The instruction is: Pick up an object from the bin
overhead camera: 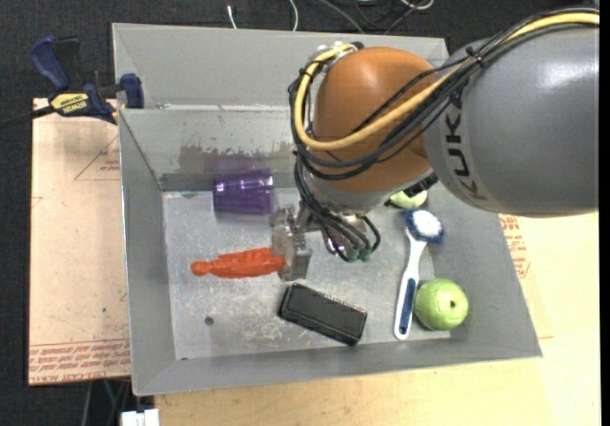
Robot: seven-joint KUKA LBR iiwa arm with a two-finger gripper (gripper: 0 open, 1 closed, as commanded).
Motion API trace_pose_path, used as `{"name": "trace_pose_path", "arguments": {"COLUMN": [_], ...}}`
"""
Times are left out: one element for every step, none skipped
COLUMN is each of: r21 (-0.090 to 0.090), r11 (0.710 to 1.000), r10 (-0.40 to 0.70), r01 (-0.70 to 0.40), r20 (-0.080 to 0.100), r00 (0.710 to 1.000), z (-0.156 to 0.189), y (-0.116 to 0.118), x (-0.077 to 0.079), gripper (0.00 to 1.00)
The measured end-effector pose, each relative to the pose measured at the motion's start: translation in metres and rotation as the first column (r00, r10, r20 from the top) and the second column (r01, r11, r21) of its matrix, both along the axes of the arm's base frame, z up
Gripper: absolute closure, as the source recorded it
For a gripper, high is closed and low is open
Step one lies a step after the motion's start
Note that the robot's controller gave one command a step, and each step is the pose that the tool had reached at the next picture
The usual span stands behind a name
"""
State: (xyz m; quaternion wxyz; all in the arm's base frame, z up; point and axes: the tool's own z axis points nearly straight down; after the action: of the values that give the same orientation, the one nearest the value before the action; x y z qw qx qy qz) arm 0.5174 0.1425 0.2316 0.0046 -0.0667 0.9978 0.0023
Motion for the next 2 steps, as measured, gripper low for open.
{"name": "trace_pose_path", "arguments": {"r21": [0.000,0.006], "r11": [0.987,0.995], "r10": [0.162,-0.100], "r01": [-0.162,0.100], "r20": [0.002,0.007], "r00": [0.987,0.995], "z": [-0.029,-0.007], "y": [0.025,0.020], "x": [0.006,0.007], "gripper": [1.00,1.00]}}
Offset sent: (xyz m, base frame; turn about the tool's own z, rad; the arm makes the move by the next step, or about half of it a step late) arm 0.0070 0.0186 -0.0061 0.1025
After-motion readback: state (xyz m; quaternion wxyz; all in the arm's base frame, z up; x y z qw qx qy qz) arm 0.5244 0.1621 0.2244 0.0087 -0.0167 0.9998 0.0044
